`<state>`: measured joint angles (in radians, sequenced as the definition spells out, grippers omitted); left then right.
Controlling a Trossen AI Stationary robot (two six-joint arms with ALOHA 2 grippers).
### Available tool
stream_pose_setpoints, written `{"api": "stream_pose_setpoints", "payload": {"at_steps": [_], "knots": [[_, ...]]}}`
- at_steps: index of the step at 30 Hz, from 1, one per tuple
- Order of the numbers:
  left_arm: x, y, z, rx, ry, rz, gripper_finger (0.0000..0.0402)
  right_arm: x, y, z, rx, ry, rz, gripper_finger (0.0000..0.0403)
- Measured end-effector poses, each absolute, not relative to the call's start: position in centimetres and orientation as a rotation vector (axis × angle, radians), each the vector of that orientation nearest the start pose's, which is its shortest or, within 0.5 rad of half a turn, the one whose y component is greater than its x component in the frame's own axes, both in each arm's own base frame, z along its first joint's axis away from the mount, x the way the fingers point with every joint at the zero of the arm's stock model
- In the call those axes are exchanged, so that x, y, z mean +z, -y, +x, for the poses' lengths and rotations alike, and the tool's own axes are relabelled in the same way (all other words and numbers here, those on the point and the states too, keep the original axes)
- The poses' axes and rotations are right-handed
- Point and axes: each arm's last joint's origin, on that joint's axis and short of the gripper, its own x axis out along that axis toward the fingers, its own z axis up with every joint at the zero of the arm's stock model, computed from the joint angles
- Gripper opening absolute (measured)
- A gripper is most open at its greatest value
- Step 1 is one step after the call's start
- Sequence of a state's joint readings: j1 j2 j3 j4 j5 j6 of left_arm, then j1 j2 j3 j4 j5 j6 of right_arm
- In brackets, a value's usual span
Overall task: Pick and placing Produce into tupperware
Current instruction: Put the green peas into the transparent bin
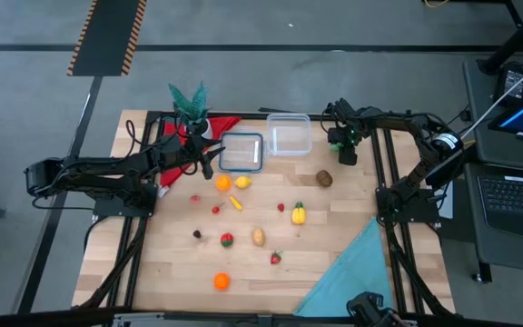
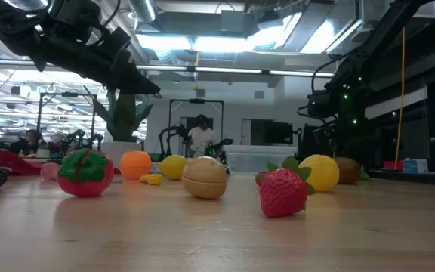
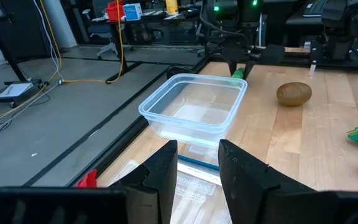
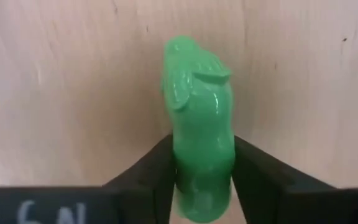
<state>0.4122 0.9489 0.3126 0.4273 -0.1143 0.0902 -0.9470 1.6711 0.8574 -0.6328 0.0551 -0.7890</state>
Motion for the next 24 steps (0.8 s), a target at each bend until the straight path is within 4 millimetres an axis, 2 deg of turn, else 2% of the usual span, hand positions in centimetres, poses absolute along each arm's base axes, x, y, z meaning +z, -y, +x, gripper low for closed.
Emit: {"api": "stream_pose_setpoints", "payload": {"at_steps": [3, 9, 12, 17, 24], "knots": [[20.1, -8.0, 17.6, 0.515, -0.233, 0.056, 0.0110, 13.3, 22.1, 15.7, -0.231, -1.517, 0.020, 0.0123], [20.1, -8.0, 17.6, 0.514, -0.233, 0.056, 0.0110, 13.7, 22.5, 16.0, -0.340, -1.489, 0.103, 0.0135], [20.1, -8.0, 17.6, 0.514, -0.233, 0.056, 0.0110, 14.3, 23.0, 16.5, -0.373, -1.447, 0.150, 0.0127], [20.0, -8.0, 17.6, 0.514, -0.237, 0.055, 0.0110, 14.7, 23.0, 16.6, -0.352, -1.440, 0.178, 0.0118], [19.8, -8.0, 17.5, 0.512, -0.260, 0.052, 0.0110, 15.7, 23.4, 17.2, -0.345, -1.337, 0.283, 0.0122]]}}
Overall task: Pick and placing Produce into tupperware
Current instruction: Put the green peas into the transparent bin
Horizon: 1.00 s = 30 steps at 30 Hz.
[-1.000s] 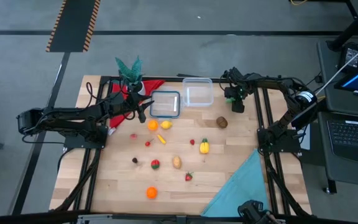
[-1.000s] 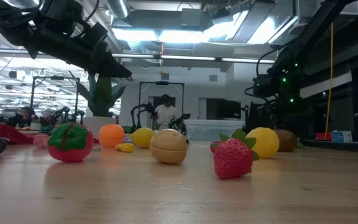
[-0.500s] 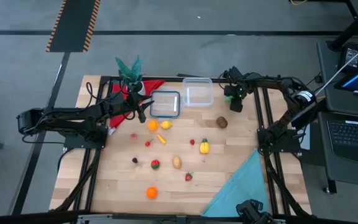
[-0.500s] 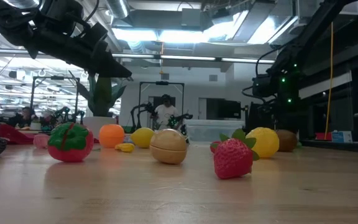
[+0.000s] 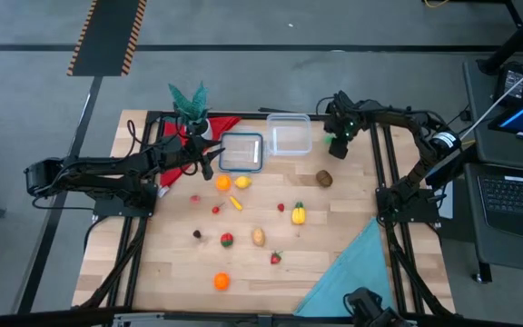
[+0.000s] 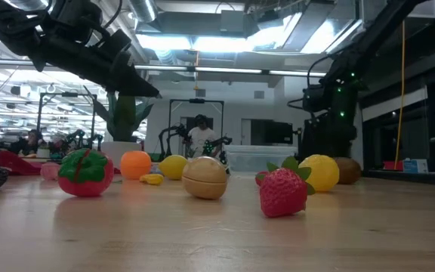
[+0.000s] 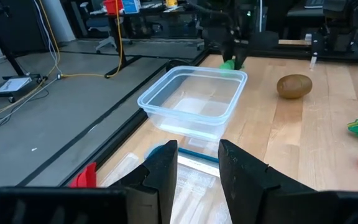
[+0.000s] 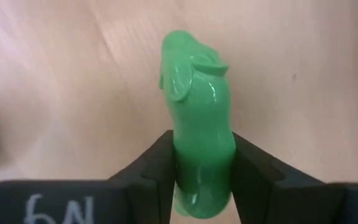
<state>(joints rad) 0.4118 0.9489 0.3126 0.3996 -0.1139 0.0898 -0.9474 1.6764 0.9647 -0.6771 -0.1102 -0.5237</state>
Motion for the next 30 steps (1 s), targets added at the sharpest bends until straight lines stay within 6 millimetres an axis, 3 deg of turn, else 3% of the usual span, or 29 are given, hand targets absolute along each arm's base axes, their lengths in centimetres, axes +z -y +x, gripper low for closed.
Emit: {"api": "stream_pose_setpoints", "payload": {"at_steps": [12, 18, 30], "knots": [[19.8, -8.0, 17.5, 0.512, -0.260, 0.052, 0.0110, 19.9, 24.8, 18.5, -0.316, -1.247, 0.332, 0.0118], [19.8, -8.0, 17.5, 0.509, -0.266, 0.077, 0.0110, 22.2, 25.5, 19.1, -0.384, -1.208, 0.385, 0.0119], [19.8, -8.0, 17.5, 0.509, -0.266, 0.079, 0.0110, 22.9, 25.6, 19.4, -0.360, -1.143, 0.434, 0.0120]]}}
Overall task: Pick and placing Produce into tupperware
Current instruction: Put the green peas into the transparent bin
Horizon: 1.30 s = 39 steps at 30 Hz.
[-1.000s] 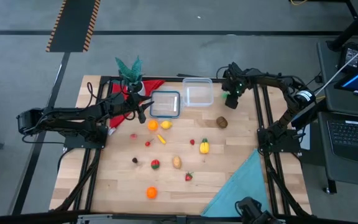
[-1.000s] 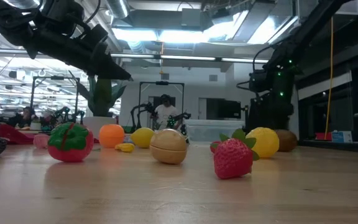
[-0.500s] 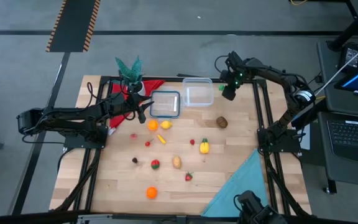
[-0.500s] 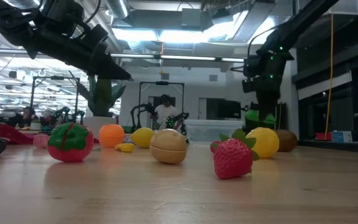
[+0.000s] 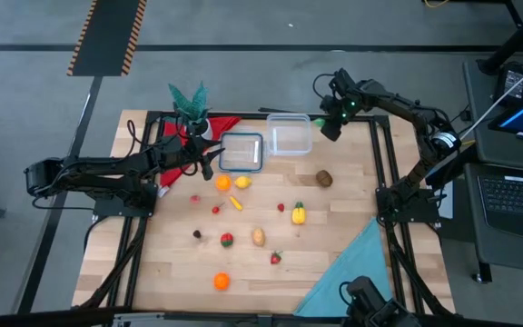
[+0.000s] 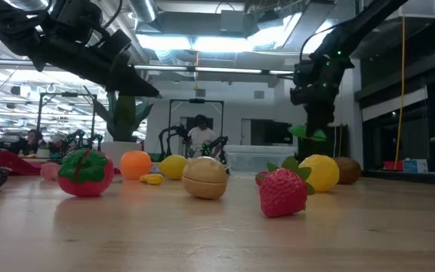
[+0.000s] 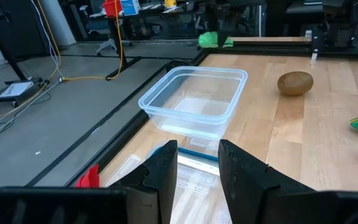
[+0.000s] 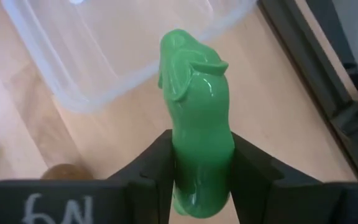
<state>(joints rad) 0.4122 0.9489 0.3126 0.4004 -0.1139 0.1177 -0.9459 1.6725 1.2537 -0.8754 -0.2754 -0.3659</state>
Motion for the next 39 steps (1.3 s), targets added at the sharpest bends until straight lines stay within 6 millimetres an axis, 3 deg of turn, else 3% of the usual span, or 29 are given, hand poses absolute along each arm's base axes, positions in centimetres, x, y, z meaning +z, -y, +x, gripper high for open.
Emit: {"api": "stream_pose_setpoints", "payload": {"at_steps": [4, 8, 13, 17, 21, 27, 33, 39], "knots": [[19.8, -8.0, 17.5, 0.509, -0.266, 0.079, 0.0110, 23.7, 25.3, 19.3, -0.357, -1.116, 0.424, 0.0118], [19.8, -8.0, 17.5, 0.509, -0.266, 0.079, 0.0110, 26.3, 24.3, 18.6, -0.386, -1.043, 0.363, 0.0118], [19.8, -8.0, 17.5, 0.509, -0.265, 0.076, 0.0110, 30.8, 22.0, 16.9, -0.459, -0.882, 0.279, 0.0120], [19.8, -8.0, 17.5, 0.509, -0.265, 0.076, 0.0110, 32.2, 19.3, 15.8, -0.463, -0.735, 0.207, 0.0118], [19.8, -8.0, 17.5, 0.509, -0.265, 0.076, 0.0110, 31.3, 16.7, 15.4, -0.434, -0.598, 0.155, 0.0118], [19.8, -8.0, 17.5, 0.509, -0.265, 0.076, 0.0110, 27.9, 13.5, 15.6, -0.377, -0.415, 0.081, 0.0119], [19.8, -8.0, 17.5, 0.510, -0.266, 0.077, 0.0110, 24.8, 11.8, 16.3, -0.320, -0.212, 0.035, 0.0119], [19.8, -8.0, 17.5, 0.509, -0.266, 0.078, 0.0110, 23.4, 10.8, 16.5, -0.284, -0.120, 0.043, 0.0127]]}}
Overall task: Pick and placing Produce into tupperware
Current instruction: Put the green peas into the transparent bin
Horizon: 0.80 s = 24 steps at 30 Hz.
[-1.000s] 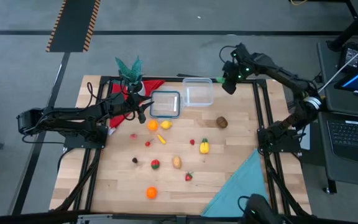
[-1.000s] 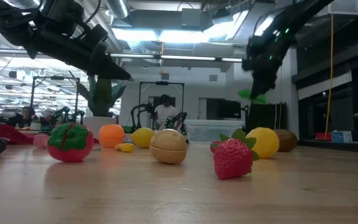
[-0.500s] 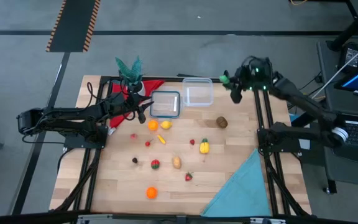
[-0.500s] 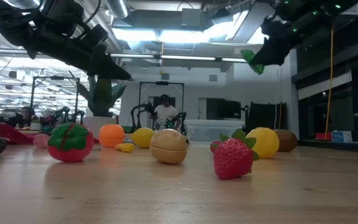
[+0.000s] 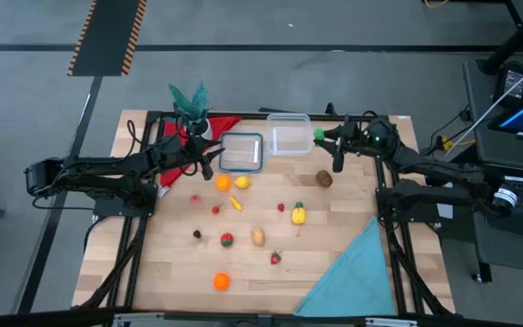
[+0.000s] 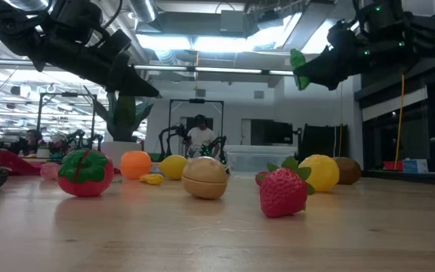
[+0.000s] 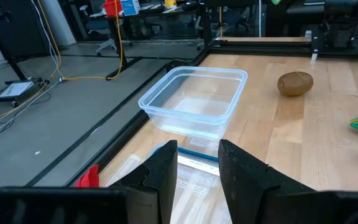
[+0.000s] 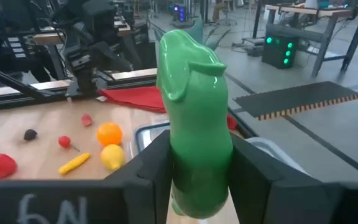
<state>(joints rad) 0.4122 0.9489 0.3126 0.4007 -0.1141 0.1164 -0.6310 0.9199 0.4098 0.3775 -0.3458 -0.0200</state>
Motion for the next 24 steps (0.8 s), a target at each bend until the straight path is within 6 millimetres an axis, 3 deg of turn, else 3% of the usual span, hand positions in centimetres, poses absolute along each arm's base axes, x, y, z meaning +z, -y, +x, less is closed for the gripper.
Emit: {"api": "stream_pose_setpoints", "payload": {"at_steps": [8, 24], "knots": [[19.8, -8.0, 17.5, 0.509, -0.266, 0.078, 0.0110, 23.1, 10.0, 16.9, -0.178, -0.126, 0.036, 0.0121], [19.8, -8.0, 17.5, 0.510, -0.266, 0.078, 0.0110, 23.1, 9.1, 17.4, -0.129, -0.126, 0.038, 0.0119]]}}
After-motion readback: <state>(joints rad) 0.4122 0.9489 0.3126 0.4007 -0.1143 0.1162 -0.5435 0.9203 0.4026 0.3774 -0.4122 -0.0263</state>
